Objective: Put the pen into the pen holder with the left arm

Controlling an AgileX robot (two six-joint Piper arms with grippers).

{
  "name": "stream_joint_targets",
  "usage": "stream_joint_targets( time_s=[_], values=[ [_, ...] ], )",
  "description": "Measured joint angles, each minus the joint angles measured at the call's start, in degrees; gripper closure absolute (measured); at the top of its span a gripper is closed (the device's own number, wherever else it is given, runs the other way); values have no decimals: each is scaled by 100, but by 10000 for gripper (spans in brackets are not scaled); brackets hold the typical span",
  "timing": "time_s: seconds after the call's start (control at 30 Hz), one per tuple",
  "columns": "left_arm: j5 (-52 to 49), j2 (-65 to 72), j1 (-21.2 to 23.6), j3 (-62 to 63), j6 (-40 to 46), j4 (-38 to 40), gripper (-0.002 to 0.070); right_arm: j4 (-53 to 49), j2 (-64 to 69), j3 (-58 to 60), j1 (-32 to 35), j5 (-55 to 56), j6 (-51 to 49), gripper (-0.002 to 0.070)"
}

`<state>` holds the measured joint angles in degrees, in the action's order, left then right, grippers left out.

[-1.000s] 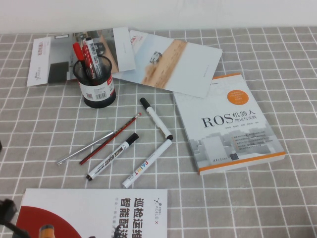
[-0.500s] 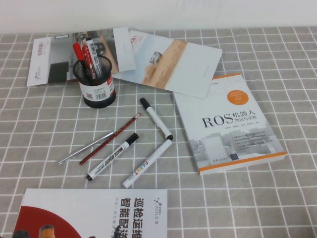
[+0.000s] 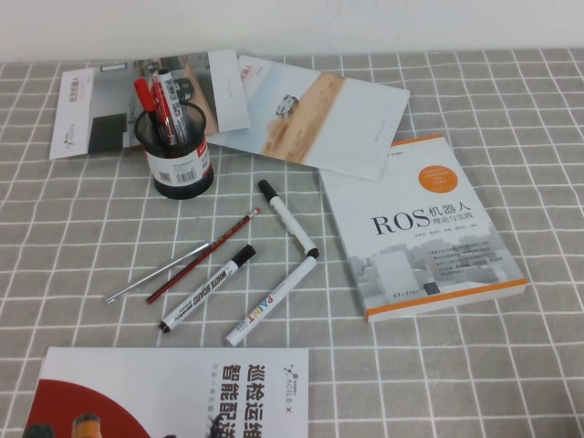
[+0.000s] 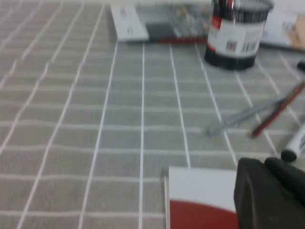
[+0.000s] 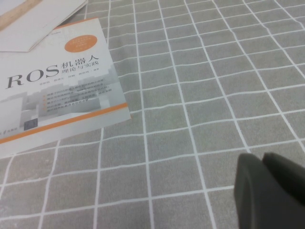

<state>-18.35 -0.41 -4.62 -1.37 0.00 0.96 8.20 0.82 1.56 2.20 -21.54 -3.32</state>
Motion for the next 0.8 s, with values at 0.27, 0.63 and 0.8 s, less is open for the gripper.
stream_joint_targets(
  time_s=[0.27,0.63,0.8],
  values=[
    [-335,0,0,0,-39,-22,678,0,0,0,0,0,0,691],
    [-369,-22,0,0,-39,-26,678,0,0,0,0,0,0,691],
    [-369,-22,0,0,-39,-26,678,0,0,0,0,0,0,691]
  ],
)
